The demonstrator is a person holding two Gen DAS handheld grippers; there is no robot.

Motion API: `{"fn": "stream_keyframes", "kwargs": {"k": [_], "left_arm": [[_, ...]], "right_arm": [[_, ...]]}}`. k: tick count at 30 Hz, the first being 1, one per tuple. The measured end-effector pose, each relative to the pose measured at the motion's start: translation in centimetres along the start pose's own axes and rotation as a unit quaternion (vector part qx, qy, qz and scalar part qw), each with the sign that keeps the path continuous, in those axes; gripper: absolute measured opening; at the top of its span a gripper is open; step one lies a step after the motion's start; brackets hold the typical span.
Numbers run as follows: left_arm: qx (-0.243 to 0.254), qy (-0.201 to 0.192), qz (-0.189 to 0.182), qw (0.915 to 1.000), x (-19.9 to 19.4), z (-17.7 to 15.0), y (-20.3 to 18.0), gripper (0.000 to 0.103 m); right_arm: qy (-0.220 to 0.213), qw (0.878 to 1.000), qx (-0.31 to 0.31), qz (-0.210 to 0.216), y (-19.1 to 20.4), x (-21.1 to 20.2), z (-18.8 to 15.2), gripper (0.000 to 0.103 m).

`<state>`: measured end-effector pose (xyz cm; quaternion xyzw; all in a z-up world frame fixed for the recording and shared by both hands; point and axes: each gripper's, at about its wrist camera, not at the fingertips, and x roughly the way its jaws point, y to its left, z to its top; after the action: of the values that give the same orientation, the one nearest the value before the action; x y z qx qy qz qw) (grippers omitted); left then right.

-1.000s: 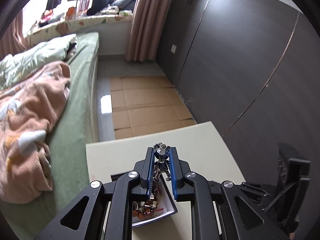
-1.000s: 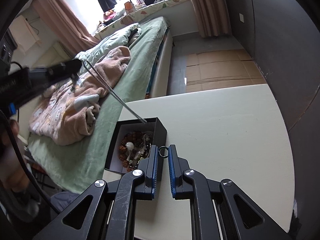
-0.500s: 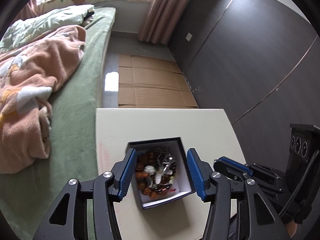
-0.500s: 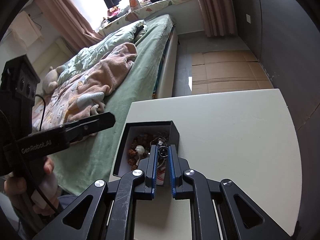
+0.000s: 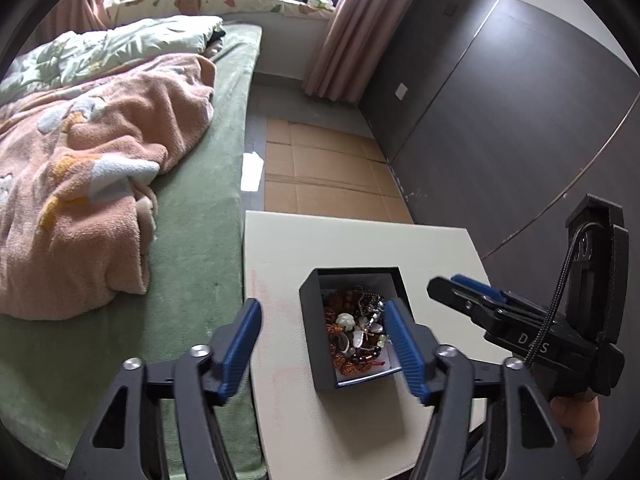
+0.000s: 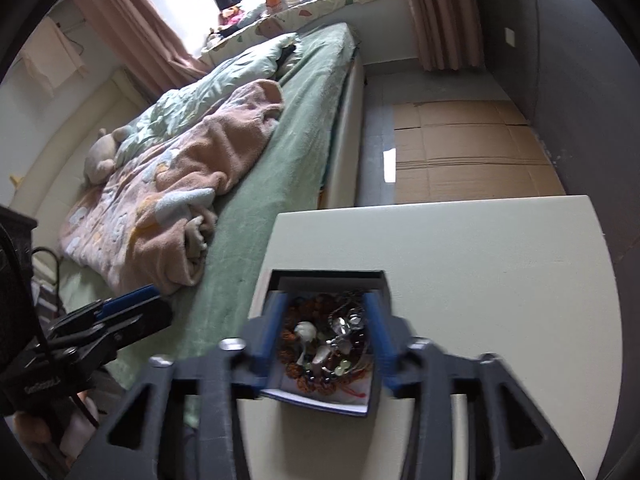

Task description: Organize jewelry

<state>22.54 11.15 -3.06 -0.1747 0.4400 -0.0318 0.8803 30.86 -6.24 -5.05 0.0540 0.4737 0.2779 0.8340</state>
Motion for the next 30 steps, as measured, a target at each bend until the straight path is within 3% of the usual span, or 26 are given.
{"fn": "stream_keyframes", "kwargs": {"k": [2,5,7,9,12,13,17,22,24,30], "left_arm": [[-0.001,-0.011,0.001,0.9999,-0.5,-0.1,-0.1,0.085],[-0.001,-0.018,-0.004,0.9998,-1.1,-0.3,-0.5,0.089],[0.004,-0.017,-0.003,0.9998,-1.4,-0.6,-1.0,0.090],[0.012,-0.018,-0.001,0.9998,-1.8,-1.0,-1.6,0.092],[0.017,-0.025,0.003,0.9995,-2.4,-1.7,-2.2,0.098],[0.020,-0.028,0.003,0.9994,-2.7,-1.9,-2.5,0.098],[0.030,-0.033,0.008,0.9989,-3.7,-2.9,-3.5,0.100],[0.049,-0.046,0.010,0.9977,-5.7,-4.5,-4.9,0.100],[0.053,-0.055,0.010,0.9970,-6.8,-5.2,-5.5,0.101],[0.077,-0.090,0.022,0.9927,-10.1,-7.5,-7.4,0.102]], "right_arm": [[0.000,1.000,0.008,0.004,-0.4,-0.5,-0.3,0.053],[0.008,1.000,0.018,0.010,-0.8,-1.0,-1.0,0.053],[0.009,1.000,0.018,0.004,-0.9,-1.5,-1.7,0.058],[0.008,1.000,0.021,0.006,-1.0,-2.0,-2.3,0.069],[0.003,1.000,0.025,0.010,-1.1,-3.3,-3.2,0.071],[0.003,1.000,0.028,0.010,-1.2,-3.7,-3.6,0.072],[0.001,0.999,0.034,0.013,-1.3,-5.0,-4.6,0.091],[-0.013,0.999,0.042,0.004,-1.6,-7.4,-6.0,0.094],[-0.022,0.999,0.043,-0.002,-1.6,-8.5,-6.6,0.101],[-0.050,0.998,0.034,-0.025,-1.3,-12.4,-8.5,0.102]]}}
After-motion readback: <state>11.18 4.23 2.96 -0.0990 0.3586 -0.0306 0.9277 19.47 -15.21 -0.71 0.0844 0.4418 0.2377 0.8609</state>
